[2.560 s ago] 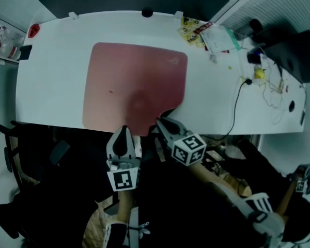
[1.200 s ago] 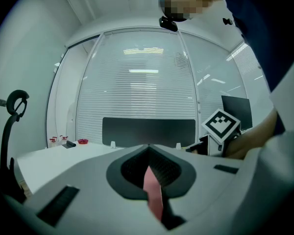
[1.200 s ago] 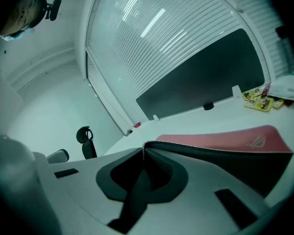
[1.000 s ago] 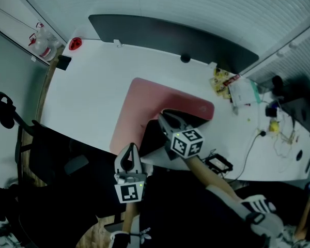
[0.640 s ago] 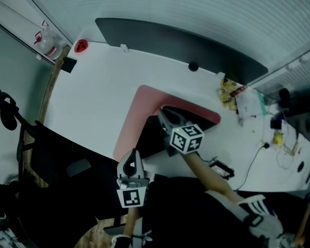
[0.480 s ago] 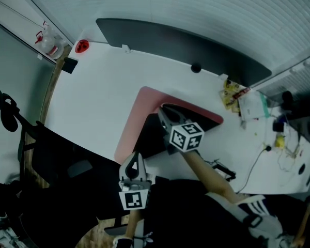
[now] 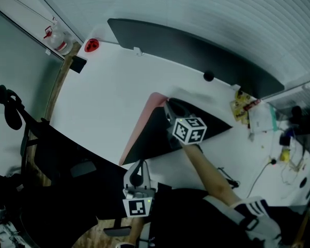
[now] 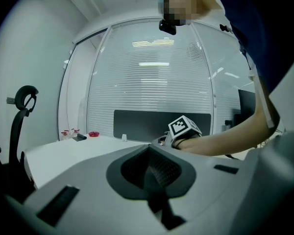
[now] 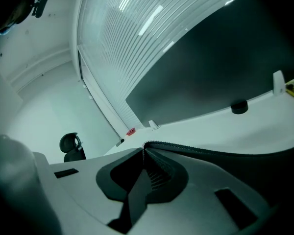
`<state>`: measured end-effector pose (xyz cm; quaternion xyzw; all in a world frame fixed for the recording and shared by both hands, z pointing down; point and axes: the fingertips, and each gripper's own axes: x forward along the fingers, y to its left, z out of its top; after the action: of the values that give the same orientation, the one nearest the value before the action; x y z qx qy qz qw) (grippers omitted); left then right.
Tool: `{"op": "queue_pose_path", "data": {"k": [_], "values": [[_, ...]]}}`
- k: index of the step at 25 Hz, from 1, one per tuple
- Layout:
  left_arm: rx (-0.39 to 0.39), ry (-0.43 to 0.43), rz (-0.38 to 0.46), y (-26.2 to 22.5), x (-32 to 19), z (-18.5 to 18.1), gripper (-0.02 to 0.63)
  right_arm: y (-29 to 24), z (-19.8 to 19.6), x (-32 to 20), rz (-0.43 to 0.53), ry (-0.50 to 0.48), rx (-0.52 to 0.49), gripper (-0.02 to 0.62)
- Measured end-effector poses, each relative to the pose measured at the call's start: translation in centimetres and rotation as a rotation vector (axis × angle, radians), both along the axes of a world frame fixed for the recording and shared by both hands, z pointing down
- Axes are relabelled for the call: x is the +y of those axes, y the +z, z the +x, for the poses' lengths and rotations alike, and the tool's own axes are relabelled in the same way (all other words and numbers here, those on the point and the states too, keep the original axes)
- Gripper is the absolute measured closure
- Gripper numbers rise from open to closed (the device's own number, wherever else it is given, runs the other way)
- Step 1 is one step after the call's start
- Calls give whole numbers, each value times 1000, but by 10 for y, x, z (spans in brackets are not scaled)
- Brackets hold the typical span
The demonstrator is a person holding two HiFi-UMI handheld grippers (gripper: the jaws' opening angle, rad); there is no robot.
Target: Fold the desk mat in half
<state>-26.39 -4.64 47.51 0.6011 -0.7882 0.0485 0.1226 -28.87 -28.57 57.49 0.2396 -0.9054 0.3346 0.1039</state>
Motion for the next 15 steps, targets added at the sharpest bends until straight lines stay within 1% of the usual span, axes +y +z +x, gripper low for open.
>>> {"op": "queue_pose_path", "data": {"k": [4,7,12,15], "values": [[2,1,-7,0,-4,-3,604,9,-17,-15,8,-9,11,580],[17,-2,-13,3,-6,-2,604,16,-28,-24,6,-15,16,580],[34,-1,-36,12,-6,1,604,28,-41,-33,-2,-23,4,580],[32,-7,-30,12,-7,-1,604,34,-46,-36,-9,-28,-3,580]]}}
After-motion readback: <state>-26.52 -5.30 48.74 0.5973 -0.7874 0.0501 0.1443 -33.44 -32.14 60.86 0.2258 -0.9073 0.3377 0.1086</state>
